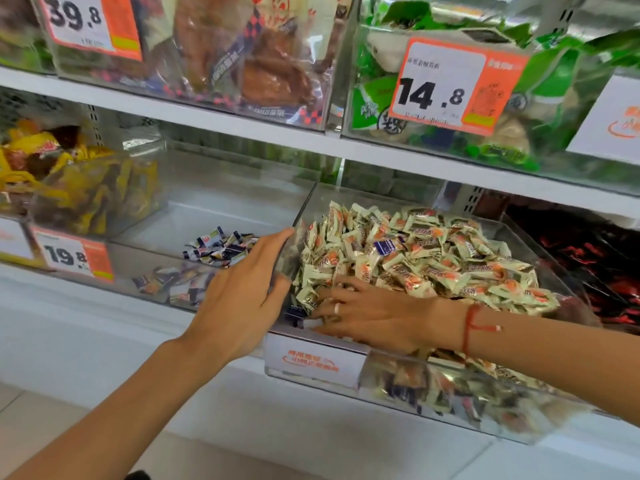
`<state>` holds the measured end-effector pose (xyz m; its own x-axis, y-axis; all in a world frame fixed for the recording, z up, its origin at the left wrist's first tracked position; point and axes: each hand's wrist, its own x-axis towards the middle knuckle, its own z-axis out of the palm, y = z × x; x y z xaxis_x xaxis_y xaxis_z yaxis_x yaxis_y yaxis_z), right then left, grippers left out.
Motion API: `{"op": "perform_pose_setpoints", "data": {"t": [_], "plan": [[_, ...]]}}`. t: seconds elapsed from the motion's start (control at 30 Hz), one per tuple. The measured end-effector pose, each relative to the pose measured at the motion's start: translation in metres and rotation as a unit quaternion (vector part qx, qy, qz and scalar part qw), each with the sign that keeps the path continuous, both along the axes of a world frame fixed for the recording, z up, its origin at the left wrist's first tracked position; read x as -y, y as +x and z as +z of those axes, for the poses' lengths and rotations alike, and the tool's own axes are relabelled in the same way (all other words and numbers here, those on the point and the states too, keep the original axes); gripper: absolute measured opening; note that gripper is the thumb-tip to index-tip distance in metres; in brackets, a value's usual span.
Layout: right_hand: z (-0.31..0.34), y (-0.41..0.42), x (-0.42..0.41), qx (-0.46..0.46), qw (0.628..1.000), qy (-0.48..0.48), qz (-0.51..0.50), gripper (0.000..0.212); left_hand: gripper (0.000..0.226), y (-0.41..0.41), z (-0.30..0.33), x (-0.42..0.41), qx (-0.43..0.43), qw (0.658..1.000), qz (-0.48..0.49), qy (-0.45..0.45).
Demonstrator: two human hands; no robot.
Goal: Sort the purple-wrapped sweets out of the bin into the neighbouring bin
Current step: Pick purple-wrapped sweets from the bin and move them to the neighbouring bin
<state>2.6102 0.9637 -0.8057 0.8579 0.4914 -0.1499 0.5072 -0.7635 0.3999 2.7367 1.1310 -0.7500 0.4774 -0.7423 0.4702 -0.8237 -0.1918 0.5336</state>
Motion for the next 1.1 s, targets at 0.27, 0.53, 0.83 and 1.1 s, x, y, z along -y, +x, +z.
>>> {"op": "perform_pose_setpoints", "data": {"t": [0.27,0.53,0.83,1.1], "plan": [[0.056,0.003,0.024,0.113,0.98,-0.007,-0.163,0.038,0.055,0.002,-0.003,0.0,-0.001,1.0,-0.003,-0.011],[0.098,-0.026,0.067,0.188,0.894,0.04,-0.404,0.047,0.057,0.001,0.0,-0.002,-0.001,1.0,0.005,-0.003],[0.109,-0.032,0.074,0.085,0.866,0.145,-0.471,0.049,0.058,0.003,0.006,0.002,-0.005,0.999,0.03,0.012],[0.089,-0.016,0.039,0.08,0.929,0.142,-0.334,0.047,0.058,-0.003,0.014,0.006,0.079,0.995,0.056,-0.015]]}}
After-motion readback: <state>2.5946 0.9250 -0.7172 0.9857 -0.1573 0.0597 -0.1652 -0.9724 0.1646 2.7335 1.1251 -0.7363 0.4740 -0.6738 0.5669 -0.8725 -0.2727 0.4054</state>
